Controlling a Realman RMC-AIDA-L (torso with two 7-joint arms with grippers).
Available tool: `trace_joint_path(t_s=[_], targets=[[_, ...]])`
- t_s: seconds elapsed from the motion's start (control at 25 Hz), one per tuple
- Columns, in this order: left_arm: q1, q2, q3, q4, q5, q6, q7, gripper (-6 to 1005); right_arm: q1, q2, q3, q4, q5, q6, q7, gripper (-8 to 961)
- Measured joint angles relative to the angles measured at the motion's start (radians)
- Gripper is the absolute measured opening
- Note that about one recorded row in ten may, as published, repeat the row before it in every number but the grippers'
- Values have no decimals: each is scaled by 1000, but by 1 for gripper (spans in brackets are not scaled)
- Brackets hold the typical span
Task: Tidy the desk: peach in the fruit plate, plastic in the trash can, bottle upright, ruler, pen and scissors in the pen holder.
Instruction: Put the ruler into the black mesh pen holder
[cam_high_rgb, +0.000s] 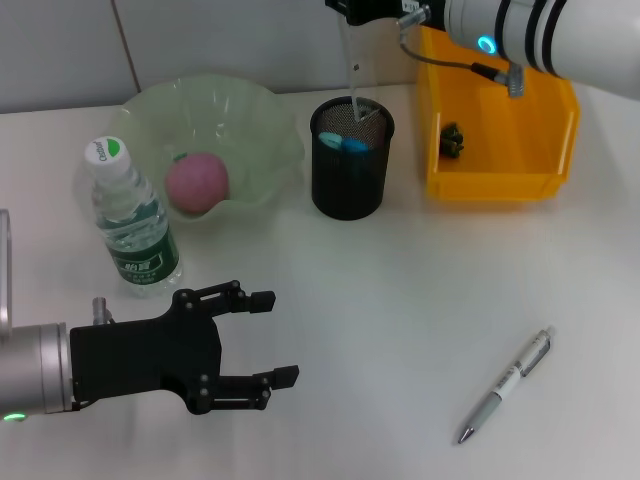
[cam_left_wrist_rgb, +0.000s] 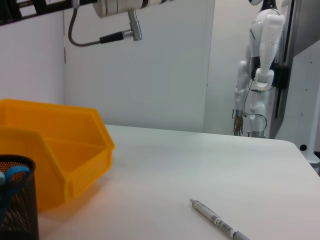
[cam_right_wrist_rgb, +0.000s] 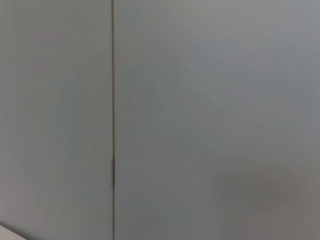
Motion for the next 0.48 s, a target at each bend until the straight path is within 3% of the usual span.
trace_joint_path(t_s=[0.48], targets=[[2, 1, 0, -4, 0, 0, 4, 846, 19, 0, -106, 94, 24, 185, 6, 378]])
